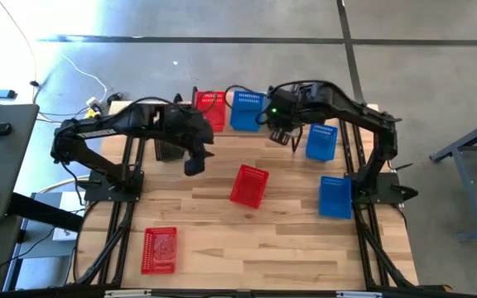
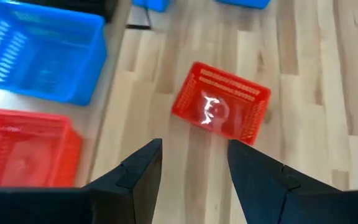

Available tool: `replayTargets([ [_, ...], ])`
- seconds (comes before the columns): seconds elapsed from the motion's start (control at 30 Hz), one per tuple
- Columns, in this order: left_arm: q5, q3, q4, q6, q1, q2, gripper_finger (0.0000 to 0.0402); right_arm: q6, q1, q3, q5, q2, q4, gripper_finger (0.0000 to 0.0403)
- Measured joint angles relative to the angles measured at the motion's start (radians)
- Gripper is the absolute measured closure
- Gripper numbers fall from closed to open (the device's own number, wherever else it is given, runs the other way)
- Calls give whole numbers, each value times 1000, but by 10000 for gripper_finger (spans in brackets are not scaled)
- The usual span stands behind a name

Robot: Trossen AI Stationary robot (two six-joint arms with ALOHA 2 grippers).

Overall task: Stack baskets on shelf by color
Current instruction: Stack the top red basket on top of the red basket on the shelf

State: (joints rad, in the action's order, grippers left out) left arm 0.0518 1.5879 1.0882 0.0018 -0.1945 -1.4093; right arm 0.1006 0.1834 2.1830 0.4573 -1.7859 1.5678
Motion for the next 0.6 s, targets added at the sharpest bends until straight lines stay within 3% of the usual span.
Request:
replayTargets([
  [0.17,11,-1,-13,1,77,-43,230,138,-9,74,67,0,1,297],
  [0.6,42,0,-126,38,230,-142,230,330,-10,123,28,0,3,297],
])
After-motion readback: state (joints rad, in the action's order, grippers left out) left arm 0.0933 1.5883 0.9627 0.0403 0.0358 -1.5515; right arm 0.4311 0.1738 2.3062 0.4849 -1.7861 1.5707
